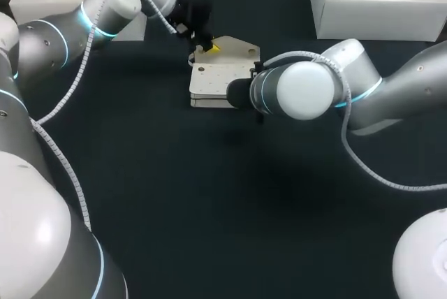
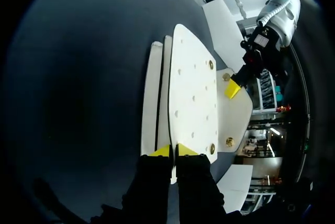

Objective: Pick up the bag, open it, inspect its contents, close it, and place it on the opposite side

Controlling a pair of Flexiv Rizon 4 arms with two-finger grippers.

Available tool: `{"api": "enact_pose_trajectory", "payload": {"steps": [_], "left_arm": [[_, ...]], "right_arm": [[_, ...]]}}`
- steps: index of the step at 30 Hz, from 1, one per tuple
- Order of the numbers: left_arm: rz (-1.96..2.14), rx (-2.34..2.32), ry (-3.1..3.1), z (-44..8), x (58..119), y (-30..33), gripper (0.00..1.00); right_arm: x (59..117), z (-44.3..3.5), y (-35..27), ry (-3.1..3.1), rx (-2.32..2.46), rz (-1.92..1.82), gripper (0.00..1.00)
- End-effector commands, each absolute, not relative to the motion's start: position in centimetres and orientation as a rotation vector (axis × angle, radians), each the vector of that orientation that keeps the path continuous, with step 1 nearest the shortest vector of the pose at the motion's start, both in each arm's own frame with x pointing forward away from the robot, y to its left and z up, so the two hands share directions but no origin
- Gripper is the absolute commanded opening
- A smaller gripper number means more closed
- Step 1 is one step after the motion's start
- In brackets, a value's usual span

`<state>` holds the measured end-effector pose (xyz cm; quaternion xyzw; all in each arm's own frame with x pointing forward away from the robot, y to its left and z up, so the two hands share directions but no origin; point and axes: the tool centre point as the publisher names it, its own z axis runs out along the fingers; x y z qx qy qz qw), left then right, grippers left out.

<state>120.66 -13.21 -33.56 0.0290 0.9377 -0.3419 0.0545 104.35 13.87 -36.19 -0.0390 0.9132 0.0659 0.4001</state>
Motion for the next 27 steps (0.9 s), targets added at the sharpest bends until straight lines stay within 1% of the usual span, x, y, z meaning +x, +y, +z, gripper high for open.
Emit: {"api": "enact_pose_trajectory", "payload": {"steps": [1, 5, 6, 7, 8, 13, 25, 26, 27], "left_arm": [[-1.052, 0.134, 2.927, -33.3, 122.7, -13.5, 0.00], [-1.050, 0.141, 2.925, -33.0, 122.4, -13.4, 0.00], [-1.051, 0.142, 2.923, -32.9, 122.3, -13.3, 0.00], [-1.052, 0.143, 2.921, -32.8, 122.1, -13.2, 0.00], [-1.053, 0.142, 2.918, -32.7, 122.0, -13.1, 0.00], [-1.051, 0.142, 2.899, -31.3, 121.3, -12.9, 0.00], [-1.040, 0.132, 2.870, -26.2, 119.2, -12.6, 0.00], [-1.037, 0.132, 2.870, -25.8, 119.1, -12.6, 0.00], [-1.035, 0.133, 2.871, -25.5, 118.9, -12.5, 0.00]], "right_arm": [[104.1, -36.4, 13.8, 2.304, -0.098, 0.170, 0.00], [104.0, -36.2, 13.8, 2.306, -0.100, 0.166, 0.00], [104.0, -36.0, 13.8, 2.305, -0.096, 0.165, 0.14], [103.9, -35.8, 13.8, 2.304, -0.093, 0.169, 0.45], [103.9, -35.6, 13.7, 2.303, -0.092, 0.173, 1.00], [103.6, -33.7, 13.8, 2.287, -0.082, 0.174, 1.00], [102.9, -27.5, 13.7, 2.256, -0.041, 0.175, 1.00], [102.9, -27.1, 13.7, 2.255, -0.034, 0.166, 0.84], [102.9, -26.6, 13.7, 2.254, -0.032, 0.163, 0.65]]}}
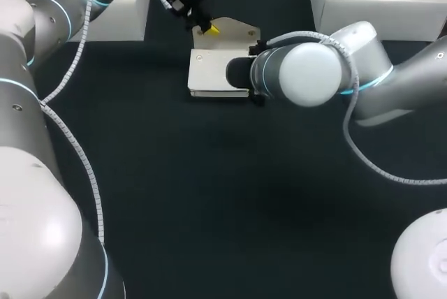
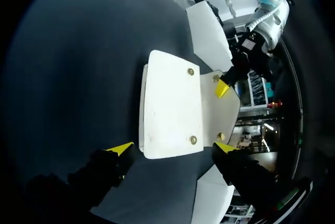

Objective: Pick up the bag, open it, inspect its contents, close it, and place it on the opposite side

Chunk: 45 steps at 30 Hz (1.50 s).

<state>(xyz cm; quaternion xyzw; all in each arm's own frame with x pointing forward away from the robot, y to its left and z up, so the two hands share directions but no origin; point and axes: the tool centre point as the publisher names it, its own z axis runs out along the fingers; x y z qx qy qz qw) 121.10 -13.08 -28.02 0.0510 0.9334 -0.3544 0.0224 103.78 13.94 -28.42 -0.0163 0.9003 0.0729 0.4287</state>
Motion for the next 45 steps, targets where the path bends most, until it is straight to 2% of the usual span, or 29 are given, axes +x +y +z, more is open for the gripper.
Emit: {"api": "enact_pose_trajectory", "payload": {"steps": [1, 2, 3, 12, 24, 45], "left_arm": [[-1.027, 0.131, 2.870, -25.1, 118.7, -12.5, 0.00], [-1.016, 0.131, 2.869, -24.7, 118.4, -12.5, 0.00], [-1.013, 0.130, 2.869, -24.4, 118.2, -12.5, 0.00], [-0.960, 0.056, 2.903, -22.4, 116.5, -12.0, 0.00], [-0.953, 0.061, 2.924, -22.3, 115.9, -11.5, 0.00], [-1.075, -0.014, 2.910, -22.4, 113.6, -12.0, 0.00]], "right_arm": [[102.9, -26.3, 13.7, 2.252, -0.030, 0.161, 0.36], [103.0, -26.0, 13.7, 2.254, -0.026, 0.147, 0.02], [103.0, -25.7, 13.7, 2.254, -0.026, 0.140, 0.00], [103.3, -23.8, 14.0, 2.250, -0.018, 0.155, 0.00], [103.8, -21.7, 14.2, 2.235, -0.044, 0.175, 0.00], [109.4, -23.3, 14.8, 2.256, 0.016, 0.172, 0.00]]}}
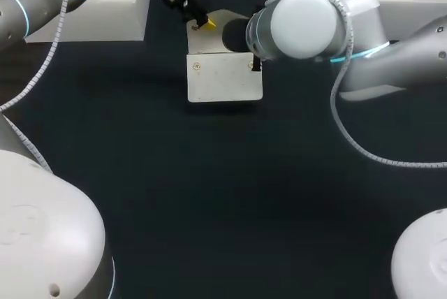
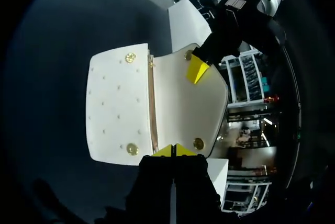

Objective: Pick up the bag, open it, inspect its contents, close it, and place it on the opposite side

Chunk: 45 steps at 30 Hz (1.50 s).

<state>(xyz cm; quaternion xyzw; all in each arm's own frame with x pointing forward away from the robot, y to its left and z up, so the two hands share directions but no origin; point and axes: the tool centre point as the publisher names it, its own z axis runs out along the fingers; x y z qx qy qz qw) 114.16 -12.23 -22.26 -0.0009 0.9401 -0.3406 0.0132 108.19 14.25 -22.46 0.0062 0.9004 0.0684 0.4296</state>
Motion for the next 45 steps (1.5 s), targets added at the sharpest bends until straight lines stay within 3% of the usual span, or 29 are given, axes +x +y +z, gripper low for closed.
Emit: {"api": "enact_pose_trajectory", "payload": {"steps": [1, 23, 45], "left_arm": [[-1.075, -0.020, 2.911, -22.4, 113.6, -12.0, 0.00], [-1.130, -0.021, 2.909, -21.9, 113.4, -11.7, 0.00], [-1.175, -0.072, 2.904, -21.2, 113.5, -11.8, 0.00]], "right_arm": [[109.6, -23.4, 14.9, 2.265, 0.014, 0.168, 0.00], [112.5, -26.9, 15.8, 2.342, 0.003, 0.163, 0.00], [109.2, -28.4, 15.7, 2.376, -0.002, 0.147, 0.00]]}}
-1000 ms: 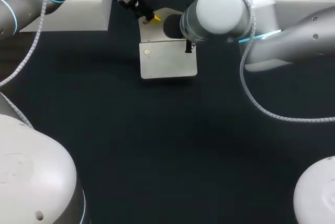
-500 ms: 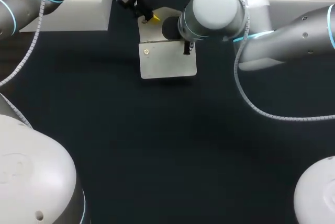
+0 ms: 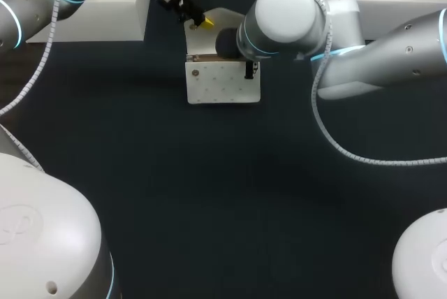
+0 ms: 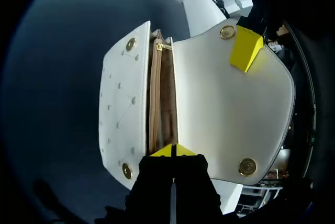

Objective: Pick up the bag, open it, inspect its contents, close it, and place it on the opposite side

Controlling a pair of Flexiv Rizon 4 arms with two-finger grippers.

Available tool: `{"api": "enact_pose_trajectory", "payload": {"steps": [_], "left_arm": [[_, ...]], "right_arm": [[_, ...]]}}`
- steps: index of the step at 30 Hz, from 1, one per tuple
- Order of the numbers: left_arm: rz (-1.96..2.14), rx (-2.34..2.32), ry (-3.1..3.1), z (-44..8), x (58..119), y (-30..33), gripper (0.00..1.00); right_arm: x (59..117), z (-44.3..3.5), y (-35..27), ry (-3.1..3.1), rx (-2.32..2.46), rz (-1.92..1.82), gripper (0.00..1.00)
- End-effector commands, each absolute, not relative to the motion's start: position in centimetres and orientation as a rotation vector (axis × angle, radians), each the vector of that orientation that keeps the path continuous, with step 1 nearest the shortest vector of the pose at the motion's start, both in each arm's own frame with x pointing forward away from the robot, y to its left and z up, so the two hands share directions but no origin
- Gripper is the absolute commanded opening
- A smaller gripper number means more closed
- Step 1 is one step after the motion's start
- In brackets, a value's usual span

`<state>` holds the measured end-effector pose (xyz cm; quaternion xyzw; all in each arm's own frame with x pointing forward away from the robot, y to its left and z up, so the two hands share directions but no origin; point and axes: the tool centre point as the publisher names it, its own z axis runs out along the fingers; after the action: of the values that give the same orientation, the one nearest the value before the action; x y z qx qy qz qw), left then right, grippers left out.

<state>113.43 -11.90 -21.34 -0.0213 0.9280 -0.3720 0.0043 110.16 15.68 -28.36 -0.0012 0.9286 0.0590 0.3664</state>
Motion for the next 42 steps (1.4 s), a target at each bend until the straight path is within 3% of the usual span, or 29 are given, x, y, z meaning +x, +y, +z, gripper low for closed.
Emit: {"api": "enact_pose_trajectory", "payload": {"steps": [1, 23, 42], "left_arm": [[-1.175, -0.077, 2.905, -21.2, 113.5, -11.9, 0.00], [-1.156, -0.007, 2.893, -20.1, 111.9, -12.6, 0.00], [-1.207, -0.015, 2.922, -20.3, 112.0, -12.5, 0.00]], "right_arm": [[109.0, -28.4, 15.7, 2.374, -0.005, 0.149, 0.00], [109.9, -27.9, 15.6, 2.336, -0.012, 0.119, 0.00], [108.7, -30.3, 15.5, 2.436, -0.030, 0.094, 0.00]]}}
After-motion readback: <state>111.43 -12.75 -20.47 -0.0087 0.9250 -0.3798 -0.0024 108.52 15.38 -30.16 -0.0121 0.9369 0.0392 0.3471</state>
